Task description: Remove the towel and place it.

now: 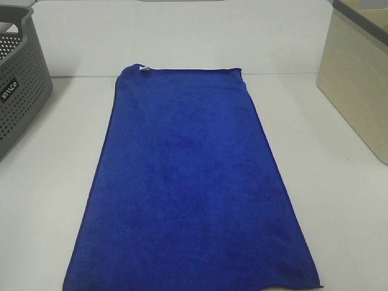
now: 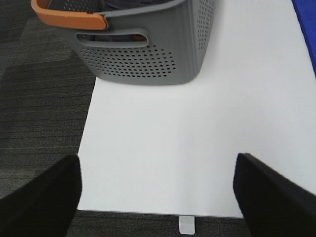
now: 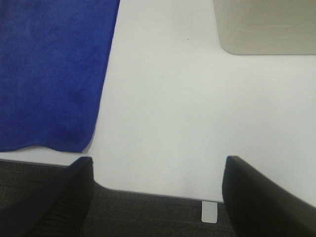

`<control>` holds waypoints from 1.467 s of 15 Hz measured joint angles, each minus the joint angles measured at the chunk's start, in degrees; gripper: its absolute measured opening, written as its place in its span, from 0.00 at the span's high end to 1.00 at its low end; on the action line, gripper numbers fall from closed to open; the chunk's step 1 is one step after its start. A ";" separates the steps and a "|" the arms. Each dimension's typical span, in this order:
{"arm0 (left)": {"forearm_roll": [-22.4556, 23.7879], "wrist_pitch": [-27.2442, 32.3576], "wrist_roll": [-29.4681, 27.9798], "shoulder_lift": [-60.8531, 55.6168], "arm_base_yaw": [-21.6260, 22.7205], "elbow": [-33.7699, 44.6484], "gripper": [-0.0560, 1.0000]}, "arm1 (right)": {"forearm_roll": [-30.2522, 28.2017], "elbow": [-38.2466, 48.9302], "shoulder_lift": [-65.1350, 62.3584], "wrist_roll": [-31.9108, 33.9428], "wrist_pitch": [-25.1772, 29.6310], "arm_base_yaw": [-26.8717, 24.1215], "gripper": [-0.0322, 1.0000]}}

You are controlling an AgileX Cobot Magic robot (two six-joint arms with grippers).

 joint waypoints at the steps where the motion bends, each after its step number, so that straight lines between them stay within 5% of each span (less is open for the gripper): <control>1: -0.34 -0.86 0.00 -2.86 0.00 2.75 0.20 | 0.00 1.66 -2.18 -0.06 0.00 0.00 0.28; 8: -9.28 -6.53 1.32 -11.23 0.00 8.71 0.20 | 0.00 7.62 -9.63 -1.09 -6.02 0.00 0.28; 22: -9.80 -7.51 1.66 -11.23 0.00 8.71 0.20 | 0.00 7.62 -9.63 -1.20 -6.07 0.00 0.28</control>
